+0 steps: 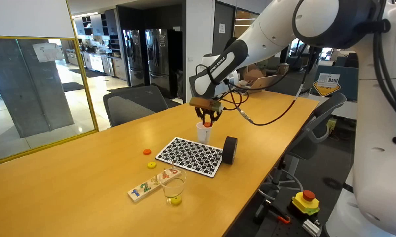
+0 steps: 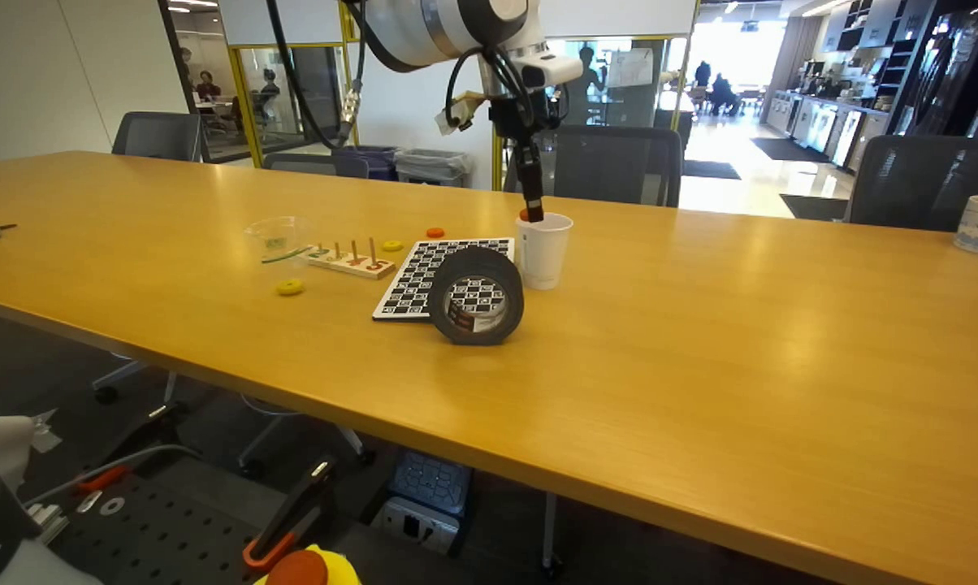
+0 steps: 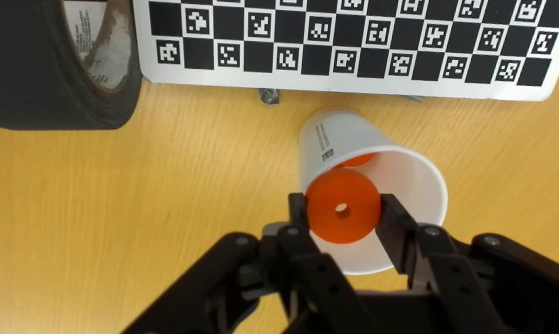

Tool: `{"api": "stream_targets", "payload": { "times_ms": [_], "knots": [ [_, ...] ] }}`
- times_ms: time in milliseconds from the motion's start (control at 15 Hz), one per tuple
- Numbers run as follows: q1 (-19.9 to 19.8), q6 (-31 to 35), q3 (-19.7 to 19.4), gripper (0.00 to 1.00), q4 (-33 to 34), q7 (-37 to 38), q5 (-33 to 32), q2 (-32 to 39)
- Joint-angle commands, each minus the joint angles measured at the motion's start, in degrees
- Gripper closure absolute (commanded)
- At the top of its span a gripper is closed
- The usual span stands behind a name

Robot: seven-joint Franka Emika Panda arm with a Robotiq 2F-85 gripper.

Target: Pick up the yellow objects from the table and put them in the colorless cup, then pick up the orange objects from the table and put them in the white cup

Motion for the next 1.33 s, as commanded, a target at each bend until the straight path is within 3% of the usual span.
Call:
{"api": "stream_targets", "payload": {
  "times_ms": [0, 533, 600, 733, 933, 1267],
  "knots": [
    [-0.8, 1.1, 0.5, 0.75, 1.7, 1.1, -0.3, 1.1],
    [-1.1, 1.6, 0.6, 0.75, 4.3, 0.5, 0.6, 3.3],
    [-1.2, 1.5, 0.7, 0.33, 4.5, 0.3, 0.8, 3.5],
    [-0.9, 1.2, 0.7, 0.28, 4.6, 0.5, 0.9, 3.6],
    [0.8, 3.5, 0.4, 0.03, 2.3, 2.4, -1.5, 1.4],
    [5.3, 3.6, 2.3, 0.0, 1.3, 3.0, -7.7, -1.2]
  ]
}}
